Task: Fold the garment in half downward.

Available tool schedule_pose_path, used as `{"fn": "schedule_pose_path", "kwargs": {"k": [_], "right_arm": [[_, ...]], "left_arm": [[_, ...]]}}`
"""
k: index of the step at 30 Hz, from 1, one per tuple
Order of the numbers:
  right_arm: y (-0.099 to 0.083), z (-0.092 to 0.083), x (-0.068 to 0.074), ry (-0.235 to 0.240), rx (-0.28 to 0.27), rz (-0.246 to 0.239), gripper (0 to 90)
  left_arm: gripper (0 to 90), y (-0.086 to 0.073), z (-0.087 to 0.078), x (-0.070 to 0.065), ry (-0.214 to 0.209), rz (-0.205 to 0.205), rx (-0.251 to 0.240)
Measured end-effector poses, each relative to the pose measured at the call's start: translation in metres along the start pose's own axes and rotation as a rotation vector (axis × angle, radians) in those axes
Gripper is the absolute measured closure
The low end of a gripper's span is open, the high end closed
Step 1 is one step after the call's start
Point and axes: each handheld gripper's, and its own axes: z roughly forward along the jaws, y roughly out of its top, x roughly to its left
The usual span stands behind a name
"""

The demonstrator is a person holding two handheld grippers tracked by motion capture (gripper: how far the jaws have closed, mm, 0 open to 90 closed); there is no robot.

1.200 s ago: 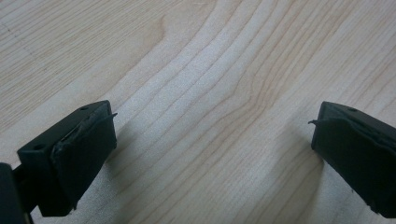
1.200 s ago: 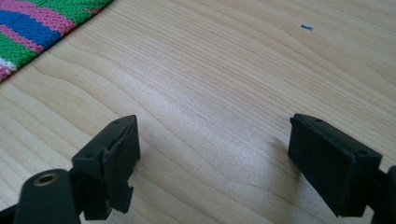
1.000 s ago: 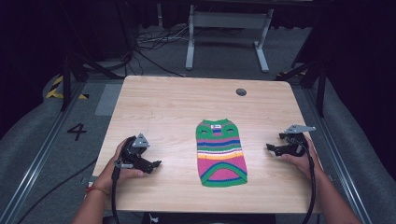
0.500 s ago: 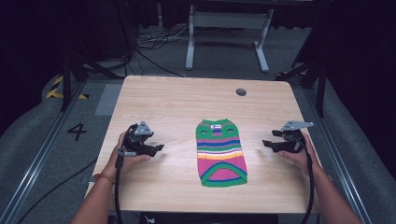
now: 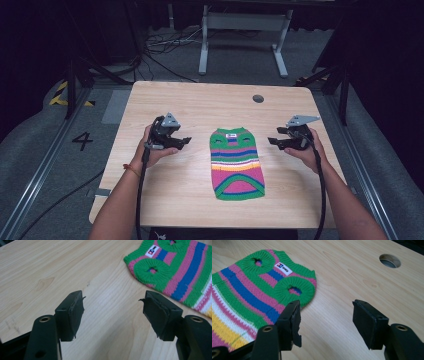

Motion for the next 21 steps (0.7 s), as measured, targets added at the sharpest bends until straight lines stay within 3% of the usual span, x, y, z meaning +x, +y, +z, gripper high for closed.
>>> {"fn": "schedule_pose_path", "kwargs": {"k": [6, 8, 14, 17, 21], "right_arm": [[0.021, 0.027, 0.003, 0.003, 0.031, -0.028, 44.8], [0.023, 0.030, 0.003, 0.005, 0.035, -0.025, 45.5], [0.034, 0.060, 0.003, 0.018, 0.054, -0.033, 52.0], [0.040, 0.072, 0.003, 0.039, 0.057, -0.030, 56.4], [0.046, 0.086, 0.003, 0.042, 0.068, -0.031, 61.4]], "left_arm": [[33.8, 0.015, 0.022, -0.002, 0.021, 0.018, 0.017], [33.3, 0.019, 0.031, -0.003, 0.003, 0.006, 0.031], [35.5, 0.032, 0.057, -0.007, 0.002, -0.016, 0.027], [38.5, 0.037, 0.074, -0.008, -0.019, -0.042, 0.035], [46.9, 0.043, 0.092, -0.012, -0.028, -0.036, 0.061]]}}
